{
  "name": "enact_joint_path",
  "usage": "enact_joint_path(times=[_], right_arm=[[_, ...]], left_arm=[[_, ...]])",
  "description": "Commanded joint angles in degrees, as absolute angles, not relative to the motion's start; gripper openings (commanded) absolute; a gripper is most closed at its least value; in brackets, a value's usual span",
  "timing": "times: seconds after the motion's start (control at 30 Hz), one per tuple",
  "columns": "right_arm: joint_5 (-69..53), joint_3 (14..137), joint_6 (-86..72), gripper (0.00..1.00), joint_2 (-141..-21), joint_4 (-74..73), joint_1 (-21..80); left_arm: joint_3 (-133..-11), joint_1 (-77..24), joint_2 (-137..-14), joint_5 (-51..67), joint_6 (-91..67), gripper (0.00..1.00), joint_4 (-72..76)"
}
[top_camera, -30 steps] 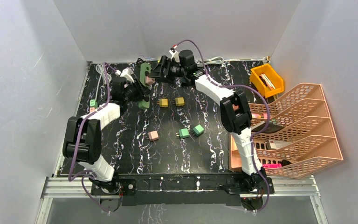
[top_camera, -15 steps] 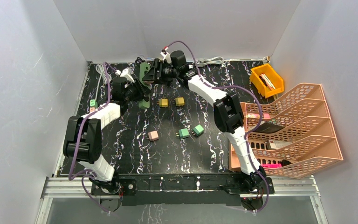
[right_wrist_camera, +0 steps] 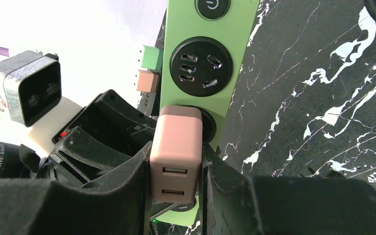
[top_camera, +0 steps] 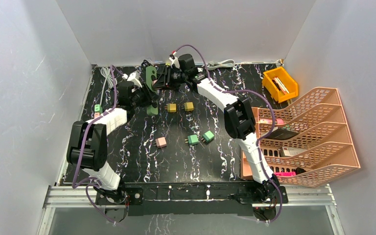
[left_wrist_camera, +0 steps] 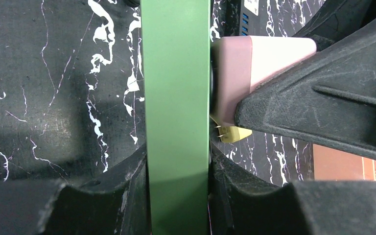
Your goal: Pull the plug off the socket
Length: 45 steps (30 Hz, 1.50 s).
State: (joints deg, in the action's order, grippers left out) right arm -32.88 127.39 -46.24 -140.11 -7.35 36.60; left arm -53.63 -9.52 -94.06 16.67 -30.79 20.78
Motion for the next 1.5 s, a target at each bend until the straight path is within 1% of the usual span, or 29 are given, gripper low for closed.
enact_joint_path(times=[0.0, 0.07, 0.1, 0.17, 0.23, 0.27, 0.3, 0.33, 0.37, 0.43, 0.47, 0.5, 0.53, 0.57, 0.6, 0.63, 0.67, 0.7, 0.73, 0.77, 0.8, 0.83, 0.87, 0.9, 0.93, 1.0, 1.13, 1.23, 1.47], right_arm=[[-41.5, 125.9, -48.5, 0.0, -137.0, 2.7, 35.2], [-46.3, 123.3, -55.4, 0.0, -136.1, 11.1, 33.8], [-45.4, 125.0, -53.5, 0.0, -136.2, 8.0, 33.6], [-35.2, 134.2, -40.8, 0.0, -136.5, -13.7, 34.7], [-19.8, 139.4, -30.0, 0.0, -134.9, -24.4, 37.4], [-12.9, 138.3, -26.3, 0.0, -133.3, -25.6, 38.7], [-9.8, 135.7, -24.4, 0.0, -131.4, -24.9, 39.5], [-10.9, 132.2, -24.0, 0.0, -129.8, -22.5, 39.5], [-16.2, 128.2, -25.1, 0.0, -128.2, -18.8, 38.6], [-35.9, 118.5, -38.9, 0.0, -126.9, -2.6, 35.0], [-45.8, 114.9, -48.3, 0.0, -127.9, 9.5, 33.1], [-50.2, 114.7, -53.9, 0.0, -129.5, 13.6, 32.2], [-46.5, 118.0, -49.3, 0.0, -130.9, 6.4, 31.9], [-38.5, 123.4, -40.8, 0.0, -131.5, -6.3, 32.6], [-31.9, 126.8, -34.0, 0.0, -131.4, -14.3, 33.7], [-32.4, 126.6, -31.4, 0.0, -130.4, -15.2, 34.5], [-37.3, 122.9, -33.7, 0.0, -128.9, -9.0, 34.0], [-38.0, 119.7, -37.4, 0.0, -127.6, -4.1, 33.6], [-31.4, 122.5, -35.9, 0.0, -127.5, -11.7, 33.8], [-22.2, 126.8, -30.0, 0.0, -127.8, -19.0, 35.4], [-17.8, 127.9, -25.6, 0.0, -127.4, -20.8, 36.5], [-23.2, 125.0, -25.4, 0.0, -126.4, -15.9, 35.9], [-32.8, 120.3, -30.6, 0.0, -125.7, -7.9, 34.4], [-37.9, 118.0, -38.1, 0.0, -126.1, -3.4, 32.8], [-39.3, 118.6, -38.3, 0.0, -127.0, -4.5, 32.1], [-36.3, 119.7, -34.1, 0.0, -127.6, -9.8, 31.9], [-39.1, 109.0, -32.1, 0.0, -123.5, -6.0, 32.0], [-39.3, 98.8, -31.2, 0.0, -119.9, -3.0, 32.5], [-36.8, 83.7, -27.2, 0.0, -111.6, -1.0, 37.2]], left_arm=[[-56.4, -9.4, -92.1, 15.3, -29.5, 0.0, 21.7], [-56.7, -8.8, -92.6, 13.7, -29.8, 0.0, 20.5], [-56.9, -8.6, -92.7, 12.6, -29.8, 0.0, 19.6], [-58.3, -8.4, -93.3, 10.1, -29.2, 0.0, 17.4], [-59.8, -8.3, -93.9, 8.7, -28.4, 0.0, 15.1], [-60.5, -8.2, -94.3, 8.2, -28.1, 0.0, 14.4], [-61.0, -8.1, -94.8, 7.8, -27.8, 0.0, 13.8], [-61.5, -8.1, -95.2, 7.8, -27.4, 0.0, 13.6], [-62.0, -7.9, -95.7, 7.8, -27.0, 0.0, 13.4], [-63.1, -7.6, -96.7, 8.3, -26.3, 0.0, 12.9], [-63.7, -7.4, -97.5, 8.9, -25.8, 0.0, 12.6], [-64.5, -7.2, -98.6, 9.5, -25.3, 0.0, 12.1], [-65.4, -6.9, -99.4, 9.8, -24.8, 0.0, 11.3], [-66.1, -6.7, -100.3, 10.2, -24.5, 0.0, 10.8], [-66.7, -6.3, -101.1, 10.8, -24.3, 0.0, 10.5], [-67.1, -6.0, -101.9, 11.4, -24.2, 0.0, 10.5], [-67.5, -5.7, -102.9, 11.8, -24.0, 0.0, 10.2], [-68.1, -5.3, -103.8, 12.1, -23.9, 0.0, 9.7], [-68.9, -5.0, -104.8, 12.3, -23.8, 0.0, 9.2], [-69.3, -4.8, -105.7, 12.3, -23.9, 0.0, 9.0], [-69.6, -4.7, -106.4, 12.2, -23.9, 0.0, 9.0], [-69.9, -4.7, -107.0, 12.2, -23.8, 0.0, 9.2], [-70.1, -4.6, -107.6, 12.3, -23.4, 0.0, 9.3], [-70.5, -4.5, -108.1, 12.4, -22.9, 0.0, 9.7], [-70.7, -4.3, -108.5, 12.9, -22.2, 0.0, 10.1], [-71.1, -2.8, -109.6, 16.4, -20.7, 0.0, 12.2], [-75.3, 1.7, -115.0, 27.5, -19.9, 0.0, 14.3], [-84.4, 4.1, -121.7, 33.4, -19.9, 0.0, 9.7], [-96.8, 6.1, -131.3, 32.4, -20.2, 0.0, 3.7]])
